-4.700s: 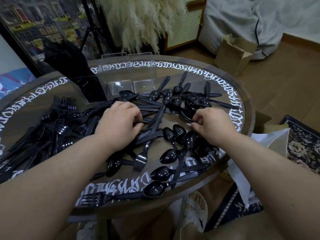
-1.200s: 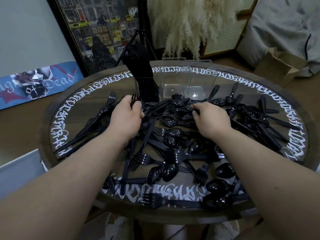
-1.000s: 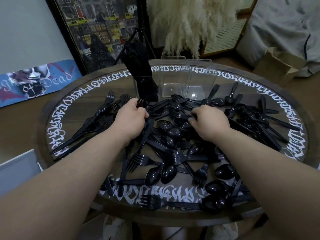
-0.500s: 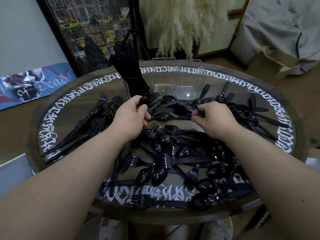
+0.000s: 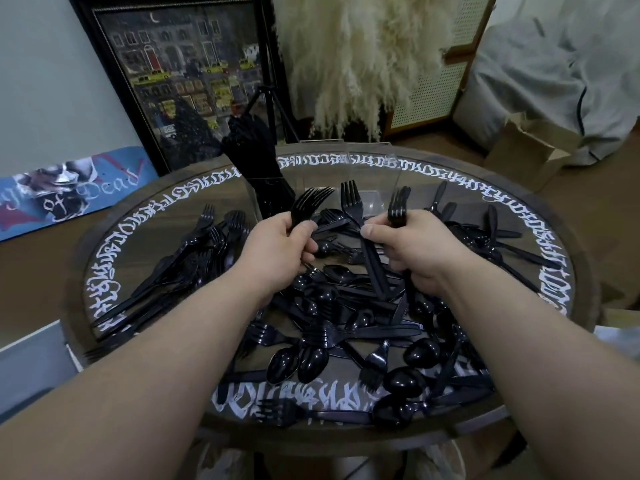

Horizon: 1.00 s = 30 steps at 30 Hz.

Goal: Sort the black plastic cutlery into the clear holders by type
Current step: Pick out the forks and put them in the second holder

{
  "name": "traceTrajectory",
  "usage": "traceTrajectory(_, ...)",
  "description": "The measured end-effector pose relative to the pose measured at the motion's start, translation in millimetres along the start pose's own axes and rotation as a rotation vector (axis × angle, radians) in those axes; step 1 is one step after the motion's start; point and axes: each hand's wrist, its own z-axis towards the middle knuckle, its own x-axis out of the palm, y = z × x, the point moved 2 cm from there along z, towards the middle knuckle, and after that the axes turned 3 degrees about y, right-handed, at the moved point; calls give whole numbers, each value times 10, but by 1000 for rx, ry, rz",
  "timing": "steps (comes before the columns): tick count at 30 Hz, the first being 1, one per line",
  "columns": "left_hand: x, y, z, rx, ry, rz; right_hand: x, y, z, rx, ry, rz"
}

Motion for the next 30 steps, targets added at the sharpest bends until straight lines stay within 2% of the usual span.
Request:
traceTrajectory(4, 89, -29, -64, -24, 102, -36, 201, -2, -24, 27, 57, 103)
traceTrajectory(8, 132, -31, -104, -5, 177, -29, 338, 26, -47, -11, 82, 60)
traceTrajectory(11, 98, -14, -89, 41, 156, 64, 377, 99, -118, -79, 108, 20)
traceTrajectory(13, 69, 7, -55, 67, 118, 125, 391, 150, -153, -58, 120, 56)
traceTrajectory(17, 19, 41, 0, 18, 99, 71, 339, 134, -18, 116, 28, 208)
traceTrajectory(23, -9, 62, 9, -31, 104, 12, 364, 96, 53, 114, -65, 354)
traceTrajectory(30, 10, 56, -19, -7, 96, 83, 477, 33, 46, 54, 66, 304)
